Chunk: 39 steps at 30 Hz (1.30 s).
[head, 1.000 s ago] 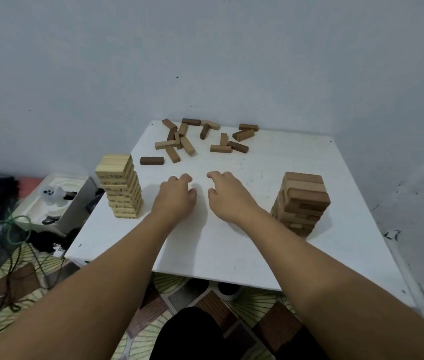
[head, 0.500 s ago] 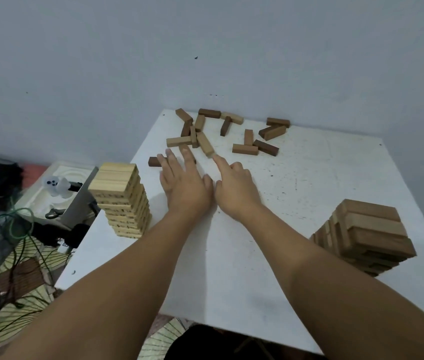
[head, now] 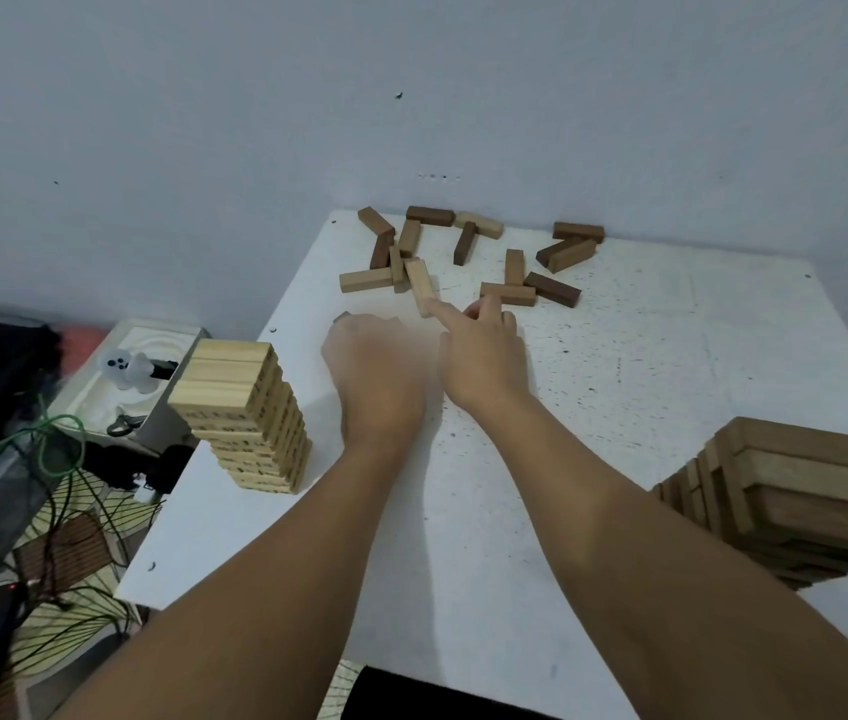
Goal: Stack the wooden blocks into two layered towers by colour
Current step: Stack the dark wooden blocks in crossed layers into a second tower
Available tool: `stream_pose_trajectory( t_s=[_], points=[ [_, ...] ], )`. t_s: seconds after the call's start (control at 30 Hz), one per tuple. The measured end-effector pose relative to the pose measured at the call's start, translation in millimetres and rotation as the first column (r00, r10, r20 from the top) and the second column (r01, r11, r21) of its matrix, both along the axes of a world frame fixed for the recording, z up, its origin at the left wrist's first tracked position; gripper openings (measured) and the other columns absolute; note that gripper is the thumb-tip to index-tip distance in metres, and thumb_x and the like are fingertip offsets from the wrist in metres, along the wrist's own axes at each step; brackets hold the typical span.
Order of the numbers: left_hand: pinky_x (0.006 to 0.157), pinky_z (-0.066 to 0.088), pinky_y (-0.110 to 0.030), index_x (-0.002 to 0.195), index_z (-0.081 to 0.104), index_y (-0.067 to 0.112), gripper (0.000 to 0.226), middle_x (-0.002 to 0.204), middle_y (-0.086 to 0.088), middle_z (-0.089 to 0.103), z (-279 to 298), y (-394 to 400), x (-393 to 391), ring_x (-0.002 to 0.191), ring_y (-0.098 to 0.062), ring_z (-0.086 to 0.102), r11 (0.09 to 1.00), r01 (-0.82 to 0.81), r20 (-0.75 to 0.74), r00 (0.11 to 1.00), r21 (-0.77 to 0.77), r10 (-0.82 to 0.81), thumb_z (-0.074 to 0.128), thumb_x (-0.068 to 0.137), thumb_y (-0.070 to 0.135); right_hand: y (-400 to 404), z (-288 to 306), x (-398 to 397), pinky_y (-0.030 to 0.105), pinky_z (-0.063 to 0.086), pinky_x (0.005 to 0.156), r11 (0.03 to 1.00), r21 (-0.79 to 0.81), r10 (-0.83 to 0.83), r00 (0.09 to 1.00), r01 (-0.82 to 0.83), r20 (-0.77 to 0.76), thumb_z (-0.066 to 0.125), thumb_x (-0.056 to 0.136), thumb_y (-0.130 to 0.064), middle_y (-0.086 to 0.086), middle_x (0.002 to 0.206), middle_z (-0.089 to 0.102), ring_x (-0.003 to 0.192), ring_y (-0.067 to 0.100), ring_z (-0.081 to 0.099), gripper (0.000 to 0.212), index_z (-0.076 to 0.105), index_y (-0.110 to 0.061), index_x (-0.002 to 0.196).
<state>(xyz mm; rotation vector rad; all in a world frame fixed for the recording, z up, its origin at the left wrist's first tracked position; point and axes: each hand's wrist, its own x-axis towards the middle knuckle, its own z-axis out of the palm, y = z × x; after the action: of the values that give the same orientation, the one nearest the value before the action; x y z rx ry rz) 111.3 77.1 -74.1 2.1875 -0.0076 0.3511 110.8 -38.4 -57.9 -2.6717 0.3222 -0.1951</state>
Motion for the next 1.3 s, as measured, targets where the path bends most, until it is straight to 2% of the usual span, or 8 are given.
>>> stream_pose_trajectory(
  t_s=[0.13,0.33,0.43,0.63,0.8,0.93,1.07,1.3],
  points=[
    [0.114,0.037,-0.041,0.128,0.063,0.013,0.031,0.15,-0.006,0.044,-2,0,2,0.142,-0.022,0.031,0.996,-0.044,-0.043,0.998,0.081,0.047,0.049,0.105,0.027,-3,-8,-9,0.033,0.044,0.089,1.0,0.002,-0.015,0.996,0.015,0.089,0.051,0.103,-0.015,0.004,0.138,0.041,0.117,0.027,0.045,0.048,0.052,-0.038,0.146],
    [0.104,0.039,-0.029,0.118,0.073,0.019,0.026,0.138,0.003,0.05,-1,3,1,0.133,-0.013,0.039,1.0,-0.007,-0.054,0.999,-0.005,0.007,0.054,0.103,0.026,-4,-3,6,0.039,0.048,0.093,0.999,0.014,0.029,0.999,-0.03,0.037,0.048,0.101,-0.007,0.003,0.154,0.034,0.128,0.028,0.04,0.075,0.026,-0.053,0.156],
    [0.098,0.034,-0.02,0.115,0.077,0.019,0.023,0.133,0.004,0.054,0,4,0,0.131,-0.012,0.042,0.999,0.001,-0.041,0.999,-0.043,-0.002,0.057,0.103,0.023,-2,-2,13,0.043,0.042,0.103,0.995,-0.038,0.093,0.996,-0.093,-0.006,0.041,0.108,-0.021,-0.001,0.157,0.04,0.133,0.029,0.036,0.055,0.035,-0.05,0.155],
    [0.084,0.026,0.005,0.116,0.078,0.019,0.023,0.13,0.006,0.057,2,4,0,0.127,-0.008,0.046,1.0,0.014,-0.026,1.0,-0.007,-0.014,0.06,0.103,0.024,-3,-11,-2,0.041,0.043,0.098,0.999,0.028,0.037,0.995,-0.039,0.09,0.043,0.109,-0.024,-0.008,0.138,0.06,0.121,0.026,0.044,0.042,0.054,-0.044,0.145],
    [0.09,0.039,-0.006,0.107,0.078,0.025,0.017,0.118,0.008,0.063,4,4,-1,0.115,-0.003,0.055,0.998,0.034,-0.016,0.999,-0.047,-0.035,0.063,0.097,0.025,2,-11,-25,0.042,0.043,0.097,0.994,0.105,0.01,0.991,-0.024,0.132,0.045,0.109,-0.039,-0.007,0.124,0.064,0.113,0.026,0.048,0.033,0.061,-0.043,0.137],
    [0.088,0.031,0.002,0.114,0.079,0.02,0.022,0.121,0.007,0.064,6,5,-2,0.115,-0.004,0.057,0.999,0.044,-0.015,0.999,-0.021,-0.045,0.064,0.098,0.024,1,-8,-40,0.043,0.045,0.096,0.995,0.089,0.044,0.992,-0.055,0.12,0.049,0.108,-0.033,-0.005,0.125,0.066,0.113,0.027,0.048,0.033,0.062,-0.034,0.139],
    [0.097,0.041,-0.017,0.114,0.079,0.012,0.023,0.123,-0.001,0.065,8,4,-4,0.119,-0.013,0.059,0.995,0.1,-0.054,0.994,0.015,-0.099,0.062,0.101,0.021,-1,-3,-46,0.043,0.046,0.096,0.994,0.091,0.06,0.995,-0.067,0.085,0.05,0.108,-0.028,-0.003,0.127,0.065,0.114,0.028,0.047,0.029,0.069,-0.025,0.129],
    [0.086,0.038,-0.021,0.101,0.08,0.007,0.021,0.108,-0.006,0.064,22,7,-17,0.104,-0.018,0.061,0.97,0.219,-0.144,0.969,0.106,-0.203,0.062,0.101,0.018,-5,-1,-68,0.045,0.049,0.091,0.99,0.136,0.018,0.998,-0.027,0.067,0.052,0.107,-0.024,0.0,0.118,0.067,0.109,0.029,0.048,0.025,0.073,-0.02,0.119]
  ],
)
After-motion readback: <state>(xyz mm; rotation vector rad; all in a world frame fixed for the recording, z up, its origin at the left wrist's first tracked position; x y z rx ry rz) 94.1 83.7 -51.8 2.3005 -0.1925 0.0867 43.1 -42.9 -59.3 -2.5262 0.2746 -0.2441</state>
